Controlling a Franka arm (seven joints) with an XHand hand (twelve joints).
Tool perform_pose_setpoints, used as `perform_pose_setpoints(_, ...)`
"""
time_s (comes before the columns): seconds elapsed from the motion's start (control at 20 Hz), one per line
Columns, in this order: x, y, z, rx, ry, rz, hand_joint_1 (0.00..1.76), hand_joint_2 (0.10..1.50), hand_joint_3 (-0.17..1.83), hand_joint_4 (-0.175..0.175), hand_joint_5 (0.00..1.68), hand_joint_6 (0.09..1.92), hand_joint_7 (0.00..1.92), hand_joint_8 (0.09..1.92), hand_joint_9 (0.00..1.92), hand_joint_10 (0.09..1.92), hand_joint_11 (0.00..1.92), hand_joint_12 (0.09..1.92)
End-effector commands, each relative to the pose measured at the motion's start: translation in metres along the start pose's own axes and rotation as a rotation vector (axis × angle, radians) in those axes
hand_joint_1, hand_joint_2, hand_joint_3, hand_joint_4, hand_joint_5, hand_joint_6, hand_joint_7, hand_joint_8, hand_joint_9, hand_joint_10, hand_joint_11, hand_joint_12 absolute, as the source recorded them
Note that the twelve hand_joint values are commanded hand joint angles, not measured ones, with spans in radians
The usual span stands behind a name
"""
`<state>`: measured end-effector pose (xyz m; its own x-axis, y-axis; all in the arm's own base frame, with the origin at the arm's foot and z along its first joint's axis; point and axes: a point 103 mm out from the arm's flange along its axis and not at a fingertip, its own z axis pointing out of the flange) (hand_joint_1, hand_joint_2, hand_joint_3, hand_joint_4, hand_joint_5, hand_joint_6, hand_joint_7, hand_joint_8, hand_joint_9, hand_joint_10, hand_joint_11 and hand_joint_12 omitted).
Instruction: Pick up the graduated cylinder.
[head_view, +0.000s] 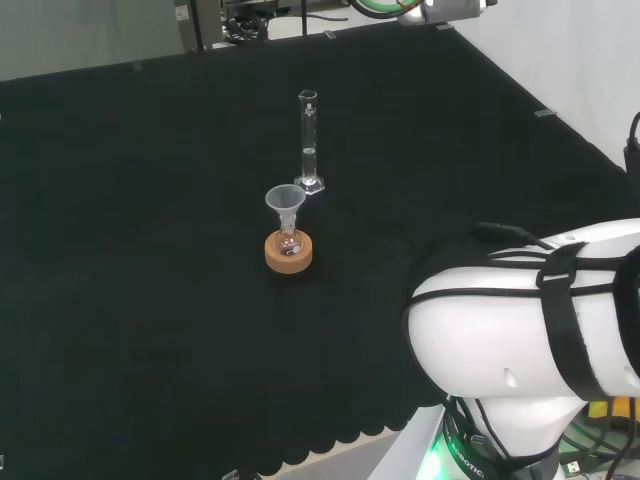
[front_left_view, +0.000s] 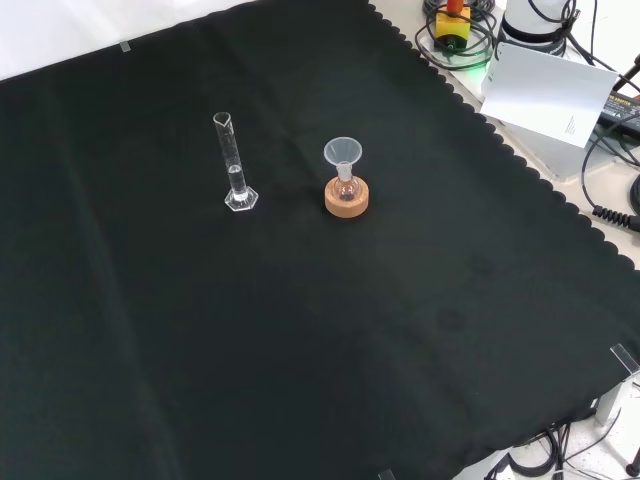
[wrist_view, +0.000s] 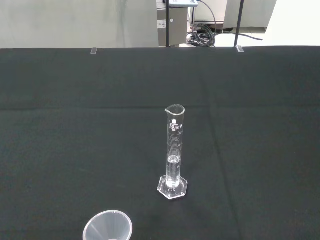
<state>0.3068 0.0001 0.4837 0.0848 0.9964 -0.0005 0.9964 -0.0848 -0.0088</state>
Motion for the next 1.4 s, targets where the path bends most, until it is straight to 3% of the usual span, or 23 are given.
perform_pose_setpoints(0.05,0.001,-0.001,0.0,-0.011,-0.011,0.001,0.21,1.31,-0.01,-0.019,0.23,0.09,0.03,0.52,0.53,0.09,0.18,1.34)
perform_pose_setpoints(0.2,0.002,0.0,0.0,-0.01,-0.01,0.005,0.08,1.38,0.02,-0.01,0.21,0.09,0.0,0.48,0.5,0.09,0.16,1.35)
perform_pose_setpoints(0.5,-0.002,0.003,0.005,-0.004,-0.006,0.015,0.07,1.39,0.02,-0.009,0.21,0.09,0.0,0.48,0.49,0.09,0.16,1.35)
perform_pose_setpoints(0.85,-0.02,0.012,0.045,0.028,0.001,0.069,0.08,1.38,0.02,-0.011,0.21,0.09,0.01,0.48,0.49,0.09,0.16,1.35)
perform_pose_setpoints(1.1,-0.033,0.036,0.081,0.041,0.019,0.084,0.16,1.35,0.01,-0.018,0.23,0.09,0.06,0.5,0.51,0.09,0.17,1.36)
perform_pose_setpoints(1.4,-0.038,0.094,0.124,0.029,0.066,0.055,0.27,1.31,-0.01,-0.028,0.26,0.09,0.09,0.52,0.53,0.09,0.17,1.35)
